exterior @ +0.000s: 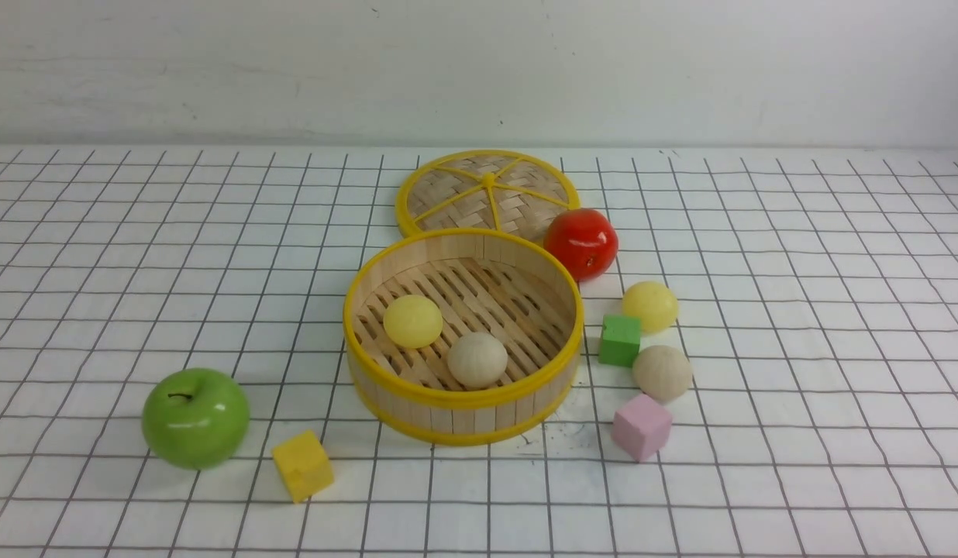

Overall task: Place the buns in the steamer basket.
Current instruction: Use the right arm to grab a steamed stuffed bun

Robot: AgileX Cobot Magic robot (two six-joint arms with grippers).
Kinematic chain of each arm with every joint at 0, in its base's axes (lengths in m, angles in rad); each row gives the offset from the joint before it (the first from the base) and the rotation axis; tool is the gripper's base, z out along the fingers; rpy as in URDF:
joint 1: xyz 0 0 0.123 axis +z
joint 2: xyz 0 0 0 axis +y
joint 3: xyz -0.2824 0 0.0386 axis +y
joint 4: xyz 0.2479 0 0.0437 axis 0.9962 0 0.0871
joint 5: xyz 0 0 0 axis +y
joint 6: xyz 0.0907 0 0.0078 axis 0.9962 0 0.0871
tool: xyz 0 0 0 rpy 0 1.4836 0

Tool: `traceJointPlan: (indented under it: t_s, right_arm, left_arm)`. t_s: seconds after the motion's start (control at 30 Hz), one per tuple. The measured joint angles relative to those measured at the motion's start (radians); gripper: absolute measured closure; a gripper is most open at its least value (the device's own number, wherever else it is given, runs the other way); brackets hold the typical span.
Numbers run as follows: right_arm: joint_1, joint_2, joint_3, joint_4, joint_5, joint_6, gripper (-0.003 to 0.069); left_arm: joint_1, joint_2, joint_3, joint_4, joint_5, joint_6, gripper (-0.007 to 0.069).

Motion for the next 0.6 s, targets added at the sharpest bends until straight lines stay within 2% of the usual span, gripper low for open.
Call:
traceJointPlan:
  t_s: [0.23, 0.27, 0.3, 0.43, 0.47, 0.5, 0.6]
  right_arm:
    - [0.000, 0.000, 0.001, -0.010, -0.330, 0.000, 0.0420]
    - [0.000, 0.000, 0.001, -0.010, -0.330, 0.000, 0.0420]
    - [0.000, 0.000, 0.001, -0.015, -0.446, 0.000, 0.0420]
    - [0.000, 0.000, 0.001, -0.021, -0.610, 0.005, 0.0420]
    - [0.000, 0.000, 0.001, -0.022, -0.704, 0.030, 0.0420]
    - [0.000, 0.000, 0.001, -0.022, -0.715, 0.035, 0.0420]
    - [0.000, 0.000, 0.001, 0.006, -0.856, 0.161, 0.0420]
  left_arm:
    - [0.000, 0.000, 0.000, 0.000, 0.000, 0.000, 0.0533]
    - [0.000, 0.000, 0.000, 0.000, 0.000, 0.000, 0.0533]
    - [0.000, 0.000, 0.000, 0.000, 0.000, 0.000, 0.0533]
    - [0.000, 0.000, 0.000, 0.000, 0.000, 0.000, 0.0531]
    - [0.000, 0.000, 0.000, 0.000, 0.000, 0.000, 0.0528]
    - [0.000, 0.000, 0.000, 0.000, 0.000, 0.000, 0.0527]
    - [0.000, 0.000, 0.000, 0.000, 0.000, 0.000, 0.0522]
